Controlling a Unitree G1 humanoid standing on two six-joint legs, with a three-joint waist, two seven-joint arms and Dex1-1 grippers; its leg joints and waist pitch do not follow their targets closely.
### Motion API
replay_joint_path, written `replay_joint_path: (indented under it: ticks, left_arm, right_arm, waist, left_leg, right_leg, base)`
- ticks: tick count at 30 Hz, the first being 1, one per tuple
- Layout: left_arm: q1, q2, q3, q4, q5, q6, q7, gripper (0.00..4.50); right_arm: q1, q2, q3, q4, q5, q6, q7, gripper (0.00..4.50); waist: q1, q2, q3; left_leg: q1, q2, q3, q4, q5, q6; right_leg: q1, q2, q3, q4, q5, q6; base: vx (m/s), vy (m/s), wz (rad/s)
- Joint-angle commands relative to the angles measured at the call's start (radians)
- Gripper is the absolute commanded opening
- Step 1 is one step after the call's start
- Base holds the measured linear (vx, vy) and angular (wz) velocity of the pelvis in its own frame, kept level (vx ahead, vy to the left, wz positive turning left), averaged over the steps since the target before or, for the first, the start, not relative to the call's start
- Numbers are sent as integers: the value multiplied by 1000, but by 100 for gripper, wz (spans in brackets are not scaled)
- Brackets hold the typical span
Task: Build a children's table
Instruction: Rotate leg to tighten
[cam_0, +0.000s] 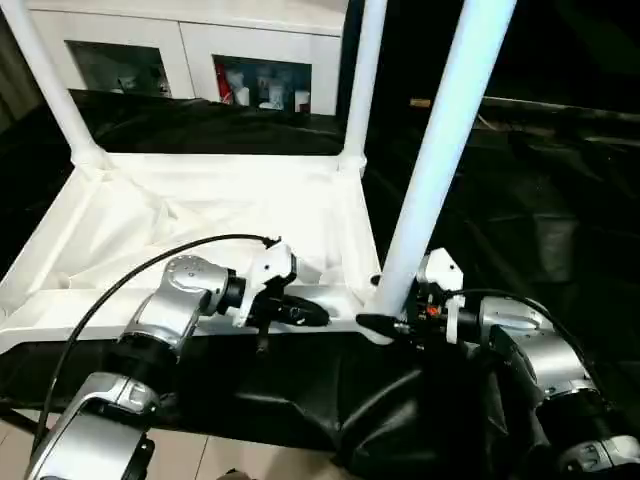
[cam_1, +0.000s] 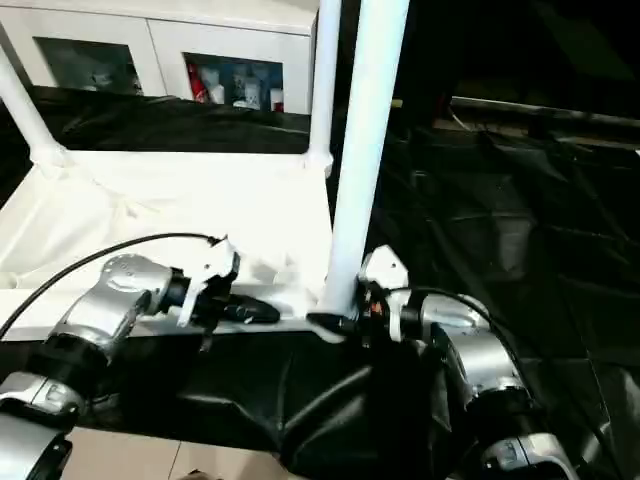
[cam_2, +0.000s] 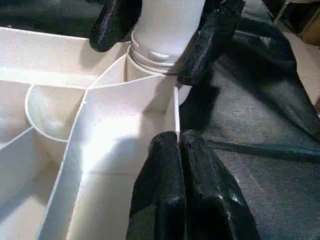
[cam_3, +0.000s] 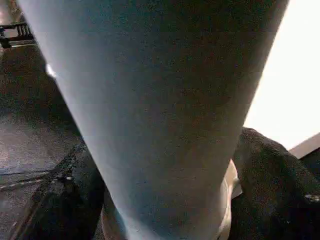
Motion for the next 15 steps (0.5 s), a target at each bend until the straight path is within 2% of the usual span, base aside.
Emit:
replay_joint_path:
  ticks: [1,6,8,10,11,15]
  left_arm:
    - [4,8,-7,-44,-32,2,-53,0]
    - [11,2,-9,-62,-32,10,-32,0]
    - [8,-16,-11,-48,-7,-18,23,0]
    - [2,-25,-12,-34,7,-27,52,0]
    - [-13,-44,-14,-4,34,-41,116,0]
    - [-52,-102,-11,60,75,-55,254,0]
  right_arm:
    - [4,-20,-29,0,3,13,1,343]
    - [12,-11,-28,-12,13,21,2,303]
    - [15,10,-34,9,7,25,-56,291]
    - [11,22,-38,28,-9,22,-103,276]
    - [2,45,-48,66,-37,19,-192,276]
    - [-16,103,-81,127,-67,33,-368,271]
  waist:
    - [5,-5,-62]
    - [4,-8,-63]
    - [4,-10,-62]
    - [3,-10,-62]
    - [0,-10,-60]
    - [-6,-11,-56]
  left_leg:
    - [11,45,-15,-64,-140,68]
    - [10,44,-15,-63,-114,74]
    - [10,44,-15,-62,-117,75]
    - [12,43,-16,-63,-125,69]
    - [13,43,-16,-64,-139,61]
    - [19,43,-21,-71,-190,15]
  right_leg:
    - [53,-80,43,-63,-87,-257]
    - [55,-79,44,-58,-39,-264]
    - [54,-80,44,-59,-41,-265]
    - [53,-81,44,-61,-59,-264]
    - [51,-81,45,-65,-81,-260]
    - [48,-81,46,-77,-196,-226]
  base:
    - [0,0,0]
    - [0,0,0]
    - [0,0,0]
    - [0,0,0]
    - [0,0,0]
    - [0,0,0]
